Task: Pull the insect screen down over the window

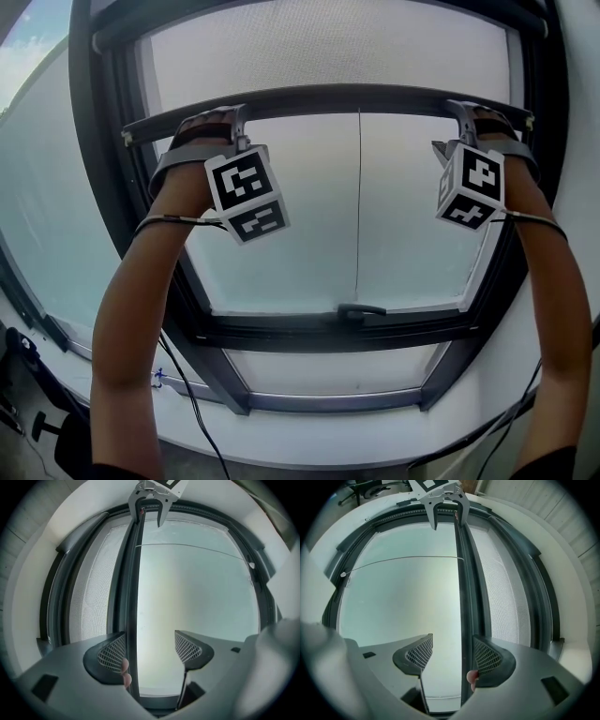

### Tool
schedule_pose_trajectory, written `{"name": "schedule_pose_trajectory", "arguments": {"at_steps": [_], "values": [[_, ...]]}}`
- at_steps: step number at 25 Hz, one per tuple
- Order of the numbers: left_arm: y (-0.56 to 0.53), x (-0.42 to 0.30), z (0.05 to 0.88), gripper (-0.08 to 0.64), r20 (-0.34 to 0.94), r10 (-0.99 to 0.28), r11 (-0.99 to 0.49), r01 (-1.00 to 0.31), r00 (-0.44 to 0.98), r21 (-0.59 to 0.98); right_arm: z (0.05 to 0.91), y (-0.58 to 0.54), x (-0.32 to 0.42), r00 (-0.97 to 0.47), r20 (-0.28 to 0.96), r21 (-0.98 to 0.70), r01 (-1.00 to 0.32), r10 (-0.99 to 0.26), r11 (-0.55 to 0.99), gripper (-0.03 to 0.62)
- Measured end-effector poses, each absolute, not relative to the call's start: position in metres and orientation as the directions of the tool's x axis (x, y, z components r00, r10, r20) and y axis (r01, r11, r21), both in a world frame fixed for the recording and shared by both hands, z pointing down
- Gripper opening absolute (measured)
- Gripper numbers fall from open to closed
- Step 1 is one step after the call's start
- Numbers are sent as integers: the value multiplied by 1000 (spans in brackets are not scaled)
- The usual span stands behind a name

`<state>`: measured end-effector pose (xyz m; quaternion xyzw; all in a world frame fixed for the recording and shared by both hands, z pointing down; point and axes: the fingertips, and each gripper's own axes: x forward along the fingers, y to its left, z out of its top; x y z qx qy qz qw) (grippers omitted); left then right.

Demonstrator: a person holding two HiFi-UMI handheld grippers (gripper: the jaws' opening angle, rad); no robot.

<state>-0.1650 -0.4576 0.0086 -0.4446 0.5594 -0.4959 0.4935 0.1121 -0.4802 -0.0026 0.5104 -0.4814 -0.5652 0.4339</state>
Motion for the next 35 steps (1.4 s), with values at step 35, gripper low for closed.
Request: {"name": "schedule_pose_trajectory", "arguments": {"at_steps": [35], "values": [[-442, -161, 106, 325, 49, -996, -47, -37, -70, -998, 92, -463, 113, -110, 68, 998, -1, -992, 68, 256]]}}
